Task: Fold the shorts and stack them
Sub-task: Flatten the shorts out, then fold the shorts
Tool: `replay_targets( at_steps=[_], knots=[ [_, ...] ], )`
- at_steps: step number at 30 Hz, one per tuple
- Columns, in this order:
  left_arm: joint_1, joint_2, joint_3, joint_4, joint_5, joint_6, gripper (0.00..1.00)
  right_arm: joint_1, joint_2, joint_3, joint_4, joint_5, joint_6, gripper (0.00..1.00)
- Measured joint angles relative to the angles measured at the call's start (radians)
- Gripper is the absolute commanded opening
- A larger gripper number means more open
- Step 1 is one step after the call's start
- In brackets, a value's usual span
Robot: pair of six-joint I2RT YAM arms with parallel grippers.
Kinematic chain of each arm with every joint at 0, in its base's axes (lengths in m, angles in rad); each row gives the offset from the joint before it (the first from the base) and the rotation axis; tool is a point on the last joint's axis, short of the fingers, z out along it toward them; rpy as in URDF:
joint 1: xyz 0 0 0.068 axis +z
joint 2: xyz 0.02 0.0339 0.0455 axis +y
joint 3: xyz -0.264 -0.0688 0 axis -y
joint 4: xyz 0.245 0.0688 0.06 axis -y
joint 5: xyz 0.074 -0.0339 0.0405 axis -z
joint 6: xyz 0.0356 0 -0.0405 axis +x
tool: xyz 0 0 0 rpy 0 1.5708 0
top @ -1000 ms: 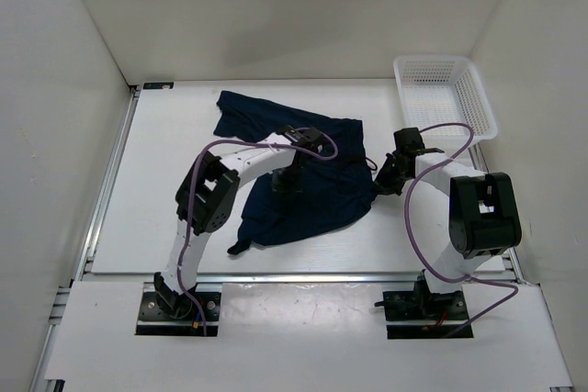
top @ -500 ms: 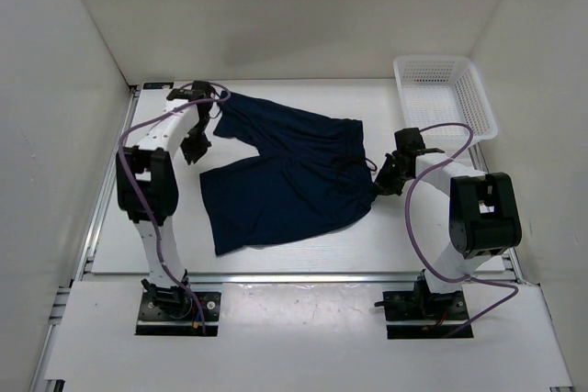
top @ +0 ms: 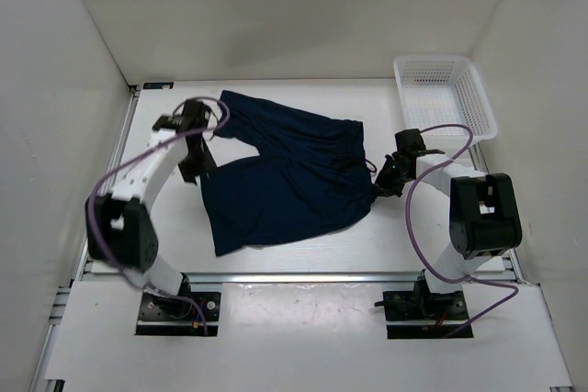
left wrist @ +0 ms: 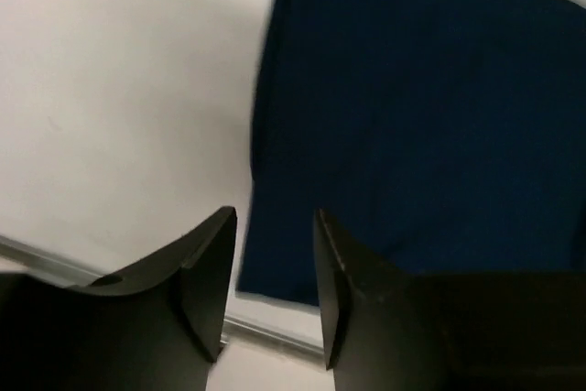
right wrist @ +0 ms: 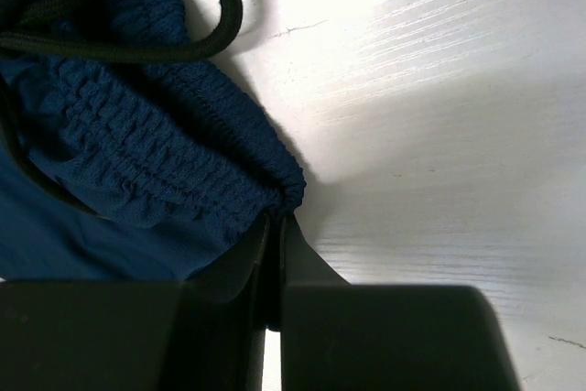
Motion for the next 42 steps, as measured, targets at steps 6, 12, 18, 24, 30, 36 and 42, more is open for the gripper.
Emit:
replay_targets(
  at_steps=[6,12,18,24,30,36,42],
  knots=[
    [-0.097,-0.383,-0.465,0.053,0.257,-0.093,0.6,0.0,0.0,0.0,0.0,-0.009,-0.007,0.0],
    [-0.135,-0.491,-0.681,0.066,0.396,-0.25,0.82,0.0,0.0,0.0,0.0,-0.013,-0.014,0.0],
    [-0.13,-0.444,-0.738,0.168,0.453,-0.32,0.8,0.0,-0.005,-0.006,0.0,-0.02,-0.014,0.0],
    [-0.129,-0.363,-0.805,0.24,0.457,-0.373,0.76,0.0,-0.021,-0.021,-0.001,-0.023,-0.014,0.0],
    [-0.123,-0.476,-0.88,0.242,0.414,-0.473,0.7,0.0,-0.041,-0.034,-0.007,-0.023,-0.018,0.0],
    [-0.097,-0.439,-0.879,0.262,0.37,-0.505,0.61,0.0,-0.048,-0.034,-0.01,-0.021,-0.031,0.0],
    [-0.096,-0.417,-0.864,0.268,0.346,-0.509,0.1,0.0,-0.095,-0.064,-0.018,-0.006,-0.043,0.0]
  ],
)
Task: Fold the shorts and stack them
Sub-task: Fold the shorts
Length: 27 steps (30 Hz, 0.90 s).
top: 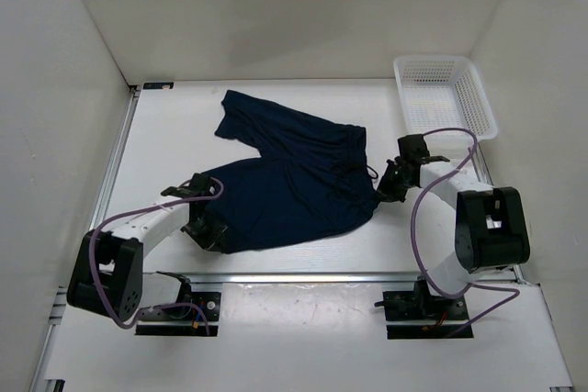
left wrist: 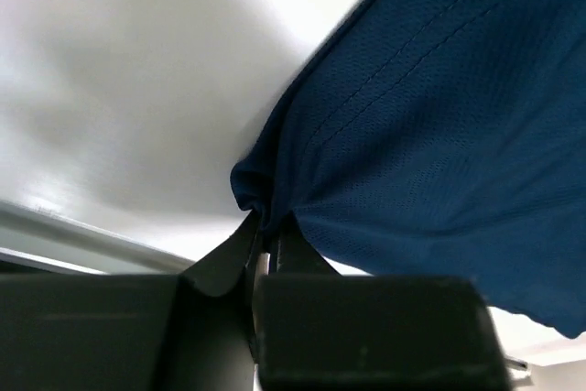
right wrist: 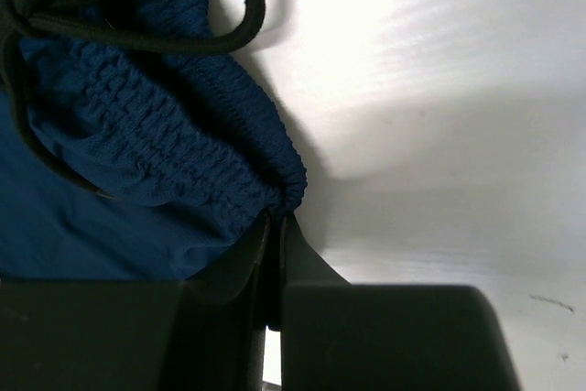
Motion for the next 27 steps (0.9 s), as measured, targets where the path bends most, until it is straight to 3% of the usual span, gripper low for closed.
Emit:
replay_targets(
  at_steps=[6,13,16,21,27],
  knots=[
    [0.0,-0.028,0.058,-0.022,-0.05,0.026,0.1,-0.001,-0.084,-0.058,-0.021,0.024,-0.009,0.0],
    [-0.001,-0.387,0.083,-0.165,-0.068,0.008,0.1,-0.006,-0.267,-0.184,-0.084,0.04,-0.004,0.0],
    [-0.006,-0.444,0.172,-0.241,-0.089,0.015,0.1,-0.006,-0.394,-0.235,-0.154,0.037,0.013,0.0],
    [-0.017,-0.339,0.411,-0.318,-0.152,0.061,0.1,-0.006,-0.566,-0.22,-0.286,0.039,0.047,0.0],
    [-0.023,-0.073,0.75,-0.326,-0.234,0.162,0.1,-0.006,-0.612,-0.075,-0.445,0.071,0.064,0.0]
  ],
)
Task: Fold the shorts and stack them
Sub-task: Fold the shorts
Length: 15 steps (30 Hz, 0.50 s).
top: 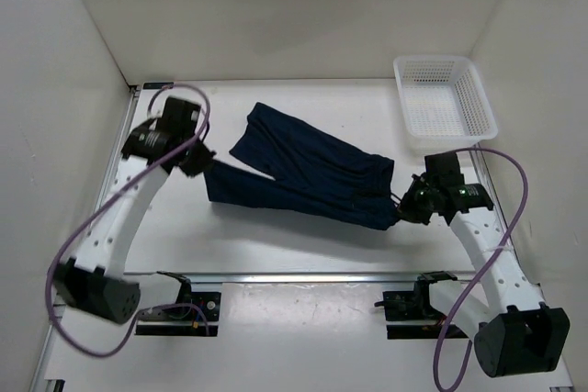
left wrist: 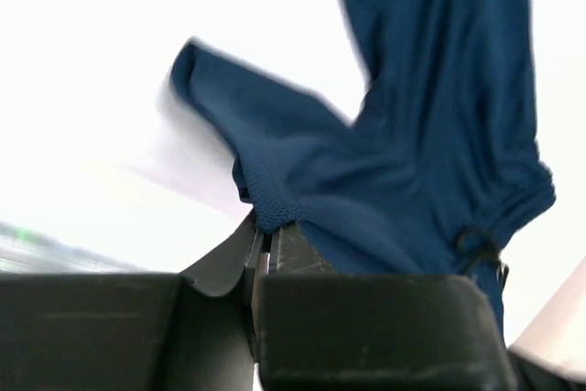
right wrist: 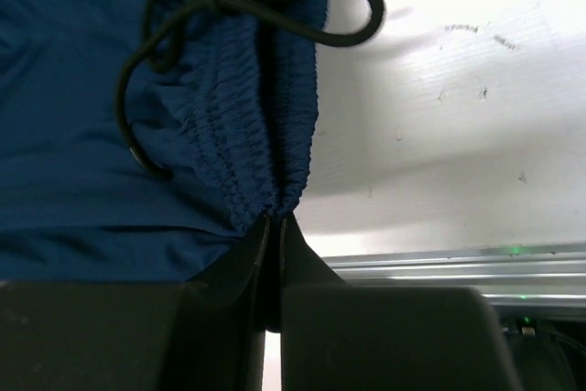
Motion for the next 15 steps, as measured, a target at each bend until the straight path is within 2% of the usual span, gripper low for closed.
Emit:
replay_targets(
  at_steps=[6,15],
  knots=[
    [0.0,0.38,0.393,0.013,-0.051,0.106,0.1,-0.002,0.076,0.15,-0.052,0.05,0.02,0.0],
    [0.028,1.036,1.135,-0.021,-0.016,0.253,0.1,-0.029,0.423,0.41,-0.034,0.119,0.042,0.0]
  ],
)
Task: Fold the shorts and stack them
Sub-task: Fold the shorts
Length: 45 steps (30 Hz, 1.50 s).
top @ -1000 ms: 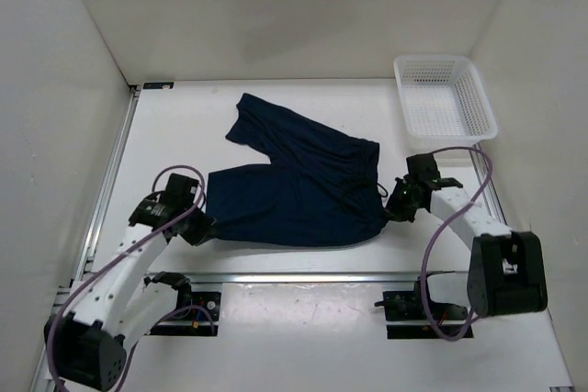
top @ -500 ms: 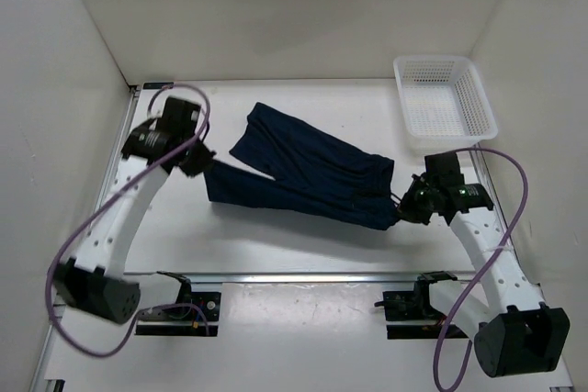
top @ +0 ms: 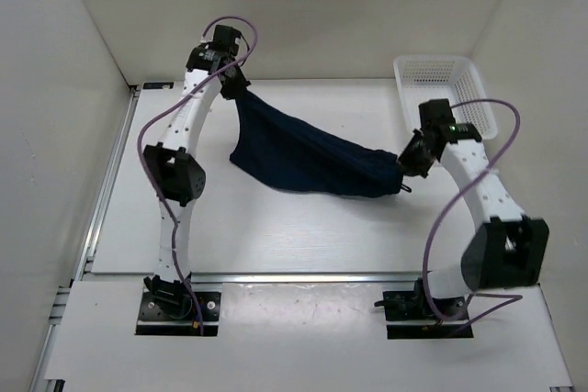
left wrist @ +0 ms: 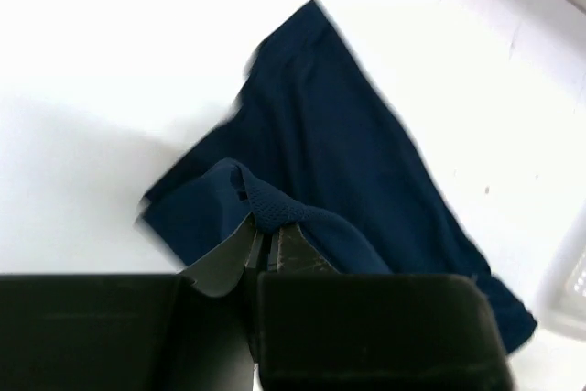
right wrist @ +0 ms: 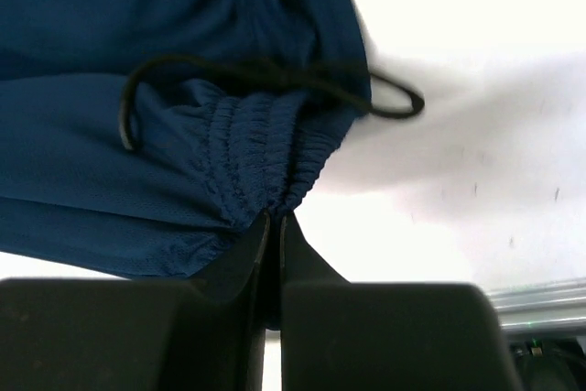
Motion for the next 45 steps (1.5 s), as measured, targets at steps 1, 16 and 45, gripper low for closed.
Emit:
replay_targets(
  at_steps=[1,16,45],
  knots=[
    [0.004,0.065,0.063,0.009,0.013,0.01,0.25,-0.008,0.054,0.046,0.005,0.01,0.001,0.0],
    [0.098,-0.007,-0.321,0.169,0.172,0.12,0.91,-0.084,0.24,0.233,0.093,0.03,-0.062,0.83],
    [0.032,0.089,-0.526,0.254,0.197,0.121,0.1,-0.119,0.438,-0.056,0.368,-0.21,0.003,0.15]
  ],
)
